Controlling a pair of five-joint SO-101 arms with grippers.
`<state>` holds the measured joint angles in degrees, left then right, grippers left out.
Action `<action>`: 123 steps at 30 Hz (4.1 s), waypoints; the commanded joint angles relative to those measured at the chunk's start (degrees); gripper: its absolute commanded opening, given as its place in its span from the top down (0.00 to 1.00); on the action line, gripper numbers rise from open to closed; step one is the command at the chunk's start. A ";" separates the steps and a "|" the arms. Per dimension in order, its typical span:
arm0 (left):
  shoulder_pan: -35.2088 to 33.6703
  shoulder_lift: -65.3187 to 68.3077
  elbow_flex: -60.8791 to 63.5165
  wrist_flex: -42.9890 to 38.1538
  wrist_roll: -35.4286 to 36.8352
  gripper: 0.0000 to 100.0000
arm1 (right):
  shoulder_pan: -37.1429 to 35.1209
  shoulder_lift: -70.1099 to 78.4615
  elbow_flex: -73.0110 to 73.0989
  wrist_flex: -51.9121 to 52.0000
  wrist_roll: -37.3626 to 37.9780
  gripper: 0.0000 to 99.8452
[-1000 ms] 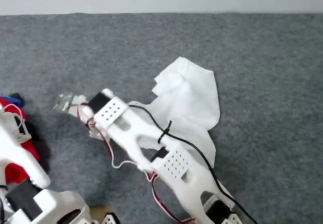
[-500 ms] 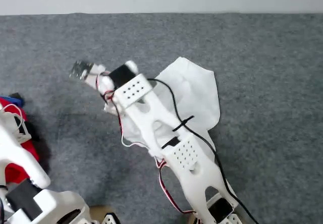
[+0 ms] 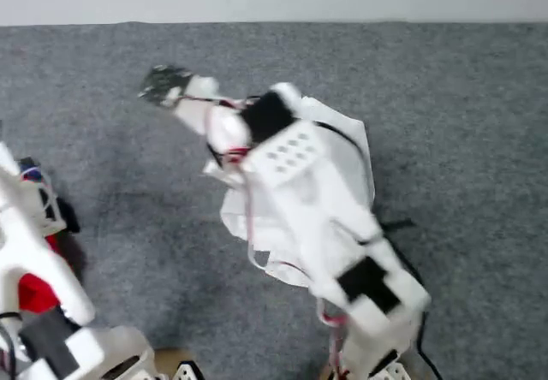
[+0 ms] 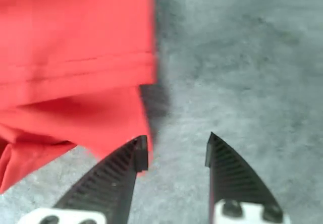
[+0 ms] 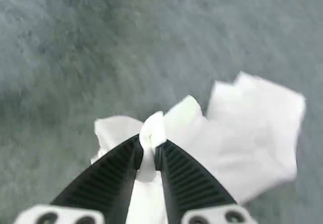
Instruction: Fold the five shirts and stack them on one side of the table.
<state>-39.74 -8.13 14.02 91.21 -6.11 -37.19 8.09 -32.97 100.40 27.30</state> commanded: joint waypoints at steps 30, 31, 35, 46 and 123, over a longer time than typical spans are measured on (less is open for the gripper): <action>45.45 9.58 -8.22 -25.14 3.16 0.84 | 53.41 -59.74 51.52 2.42 20.66 0.99; 46.59 13.10 -10.33 -25.14 2.37 0.84 | 53.41 -59.74 52.40 2.42 20.66 0.99; 50.55 26.46 -20.79 -24.97 0.79 0.84 | 53.41 -60.18 55.21 2.42 20.22 0.99; 59.16 54.15 -60.00 -15.47 -1.49 0.75 | 53.23 -60.18 55.56 2.33 16.97 0.99; 60.57 82.81 -99.82 9.41 -19.08 1.00 | 53.05 -60.18 55.38 2.42 17.14 0.99</action>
<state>21.71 75.82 -85.14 98.59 -24.57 15.56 -50.64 22.86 100.48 44.88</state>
